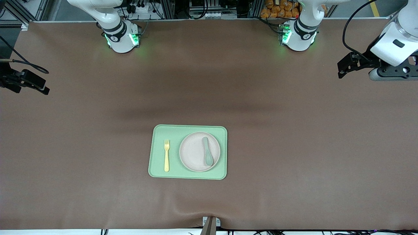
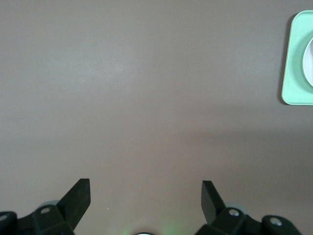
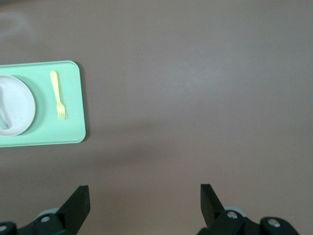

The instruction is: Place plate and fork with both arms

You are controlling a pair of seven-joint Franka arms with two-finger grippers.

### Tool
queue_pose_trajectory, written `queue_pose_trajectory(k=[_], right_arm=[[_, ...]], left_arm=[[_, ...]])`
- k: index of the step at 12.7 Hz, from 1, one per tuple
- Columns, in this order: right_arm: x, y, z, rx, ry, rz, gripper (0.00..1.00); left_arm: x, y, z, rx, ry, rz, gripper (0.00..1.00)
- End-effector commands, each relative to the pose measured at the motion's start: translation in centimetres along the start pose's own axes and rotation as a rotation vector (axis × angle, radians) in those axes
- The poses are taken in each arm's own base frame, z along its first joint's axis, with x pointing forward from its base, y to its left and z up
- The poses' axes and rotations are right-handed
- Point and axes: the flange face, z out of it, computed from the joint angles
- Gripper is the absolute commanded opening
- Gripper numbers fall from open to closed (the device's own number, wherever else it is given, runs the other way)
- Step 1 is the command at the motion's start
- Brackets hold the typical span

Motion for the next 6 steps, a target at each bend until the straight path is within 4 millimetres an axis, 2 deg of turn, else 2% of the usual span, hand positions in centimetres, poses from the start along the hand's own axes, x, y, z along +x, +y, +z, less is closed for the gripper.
queue_pose_trajectory(k=[1, 6], right_arm=[[0.1, 0.2, -0.5, -0.049, -0.012, -0.031, 1.00], [0.1, 0.2, -0.4, -0.047, -0.015, -0.026, 1.00]], left_arm=[[-1.0, -0.4, -1.4, 0.009, -0.021, 0.017, 1.00], [-1.1, -2.0, -1.3, 0.010, -0.046, 0.072, 1.00]])
